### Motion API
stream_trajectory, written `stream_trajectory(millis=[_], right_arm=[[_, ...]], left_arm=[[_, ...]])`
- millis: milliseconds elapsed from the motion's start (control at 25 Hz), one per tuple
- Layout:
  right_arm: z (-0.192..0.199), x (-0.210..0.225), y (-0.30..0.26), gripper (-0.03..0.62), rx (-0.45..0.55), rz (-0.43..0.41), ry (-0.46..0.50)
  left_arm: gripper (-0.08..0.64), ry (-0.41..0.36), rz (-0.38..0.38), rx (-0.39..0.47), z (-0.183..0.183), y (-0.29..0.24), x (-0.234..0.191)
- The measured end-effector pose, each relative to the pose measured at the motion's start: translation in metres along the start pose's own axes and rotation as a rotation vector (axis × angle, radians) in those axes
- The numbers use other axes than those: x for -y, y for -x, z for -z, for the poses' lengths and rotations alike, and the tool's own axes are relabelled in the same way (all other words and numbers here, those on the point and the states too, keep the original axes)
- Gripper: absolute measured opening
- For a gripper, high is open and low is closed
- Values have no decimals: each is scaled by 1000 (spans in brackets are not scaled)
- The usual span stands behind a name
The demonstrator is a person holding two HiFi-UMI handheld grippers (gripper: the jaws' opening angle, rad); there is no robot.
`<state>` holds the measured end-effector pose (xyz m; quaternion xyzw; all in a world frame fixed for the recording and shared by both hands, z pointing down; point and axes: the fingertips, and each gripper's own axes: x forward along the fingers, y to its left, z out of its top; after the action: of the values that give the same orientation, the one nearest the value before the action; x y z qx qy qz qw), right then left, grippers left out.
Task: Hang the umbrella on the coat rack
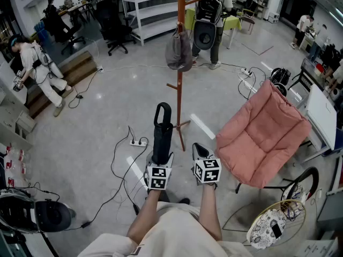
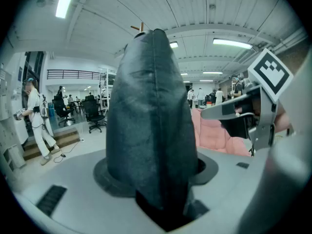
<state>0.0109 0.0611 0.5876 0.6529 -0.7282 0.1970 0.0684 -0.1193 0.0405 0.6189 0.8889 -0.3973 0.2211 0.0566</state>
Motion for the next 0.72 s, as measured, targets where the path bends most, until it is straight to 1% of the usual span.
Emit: stream_trajectory(millis=[120, 320, 480, 640, 720], right_arm=[[0, -1, 6, 3, -3, -7, 8], [-6, 0, 15, 3, 3, -16, 32], [-7, 1, 20, 3, 10, -26, 32], [3, 13, 24, 3, -10, 5, -22], [8, 14, 23, 3, -16, -5, -46]], left_arm=[[261, 8, 2, 8, 3, 3, 4], [261, -6, 11, 49, -11, 12, 13], [261, -5, 5, 53, -12, 14, 19], [261, -8, 2, 54, -12, 18, 25], [261, -13, -7, 48, -11, 17, 22]])
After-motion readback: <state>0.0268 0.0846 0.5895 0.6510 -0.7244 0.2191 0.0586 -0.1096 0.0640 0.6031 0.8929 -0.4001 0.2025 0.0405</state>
